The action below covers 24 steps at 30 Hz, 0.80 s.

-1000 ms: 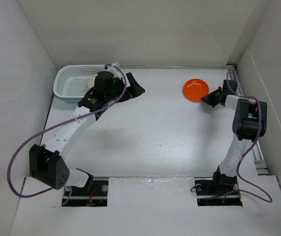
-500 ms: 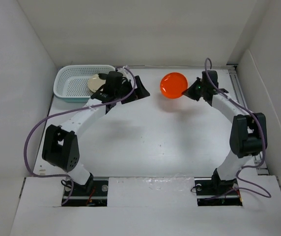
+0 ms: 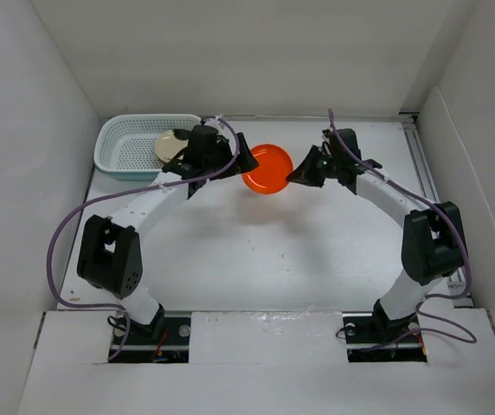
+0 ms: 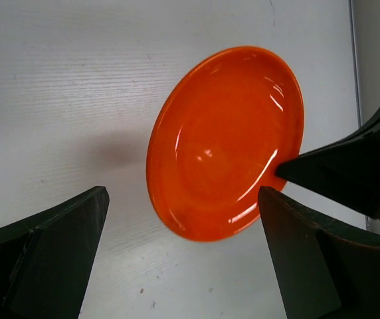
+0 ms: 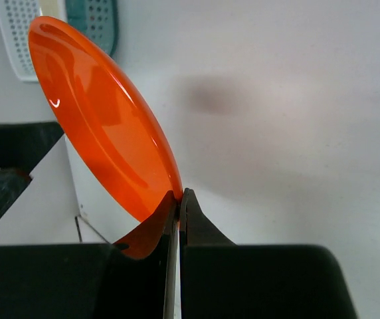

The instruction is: Place the plates into the plastic bin on the countertop

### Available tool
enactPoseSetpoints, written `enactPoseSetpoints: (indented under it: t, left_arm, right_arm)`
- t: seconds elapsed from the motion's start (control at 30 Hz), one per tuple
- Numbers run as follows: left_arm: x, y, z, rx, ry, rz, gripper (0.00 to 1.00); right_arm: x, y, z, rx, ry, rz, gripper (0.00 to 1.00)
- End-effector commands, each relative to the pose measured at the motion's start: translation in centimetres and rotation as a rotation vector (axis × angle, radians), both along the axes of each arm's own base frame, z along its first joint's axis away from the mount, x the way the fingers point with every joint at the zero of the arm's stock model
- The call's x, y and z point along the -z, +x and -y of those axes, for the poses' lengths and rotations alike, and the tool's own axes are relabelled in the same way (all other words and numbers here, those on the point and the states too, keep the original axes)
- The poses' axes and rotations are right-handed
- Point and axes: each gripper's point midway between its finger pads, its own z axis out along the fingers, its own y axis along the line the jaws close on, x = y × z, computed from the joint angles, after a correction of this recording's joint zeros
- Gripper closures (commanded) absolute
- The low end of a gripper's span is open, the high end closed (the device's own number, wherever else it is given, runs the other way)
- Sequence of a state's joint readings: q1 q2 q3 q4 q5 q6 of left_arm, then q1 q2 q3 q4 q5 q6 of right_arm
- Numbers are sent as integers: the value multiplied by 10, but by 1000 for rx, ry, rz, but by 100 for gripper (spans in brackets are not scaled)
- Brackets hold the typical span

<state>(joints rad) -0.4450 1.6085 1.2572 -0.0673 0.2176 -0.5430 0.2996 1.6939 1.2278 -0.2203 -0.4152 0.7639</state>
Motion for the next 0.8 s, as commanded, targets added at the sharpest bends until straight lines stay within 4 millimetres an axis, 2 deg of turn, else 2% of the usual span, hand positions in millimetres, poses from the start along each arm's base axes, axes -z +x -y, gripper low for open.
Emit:
enactPoseSetpoints:
  t: [0.0, 0.07, 0.1, 0.17, 0.2, 0.23, 0.33, 0.43, 0.47, 0.5, 0.57, 0.6, 0.67, 0.7, 0.77]
  left_arm:
    - [-11, 10, -3, -17, 16, 54, 6]
    - [-10, 11, -4, -25, 20, 56, 15]
    - [-8, 11, -5, -25, 20, 56, 30]
    - [-8, 12, -6, -35, 26, 59, 38]
    - [-11, 12, -6, -35, 25, 60, 46]
    - [-11, 11, -4, -25, 19, 57, 66]
    - [-16, 11, -6, -23, 0, 57, 97]
    - [-23, 14, -9, -26, -9, 63, 100]
    - [-23, 18, -17, -40, -12, 61, 100]
    - [-32, 18, -16, -46, -29, 71, 100]
    - [-43, 24, -27, -104, -22, 86, 100]
    - [-52, 25, -32, -130, -14, 103, 100]
    - [-73, 32, -44, -196, -17, 126, 100]
    - [-78, 43, -64, -270, -11, 141, 100]
    - [-93, 52, -84, -356, -38, 153, 100]
  right_arm:
    - [-45, -13, -28, -110, 93, 105, 100]
    - [-52, -18, -35, -139, 110, 120, 100]
    - [-52, -20, -37, -151, 119, 117, 100]
    - [-58, -28, -47, -208, 169, 131, 100]
    - [-54, -30, -47, -203, 171, 115, 100]
    - [-55, -31, -47, -211, 176, 113, 100]
    - [-59, -32, -50, -227, 190, 129, 100]
    - [-69, -36, -56, -279, 229, 156, 97]
    - [-65, -37, -57, -288, 233, 145, 85]
    - [-65, -37, -57, -288, 233, 145, 42]
    - [-64, -31, -49, -253, 209, 165, 8]
    - [-61, -26, -41, -206, 184, 171, 0]
    - [-46, -24, -31, -168, 150, 157, 0]
    - [-39, -22, -24, -146, 139, 145, 0]
    - [-18, -26, -17, -146, 113, 117, 0]
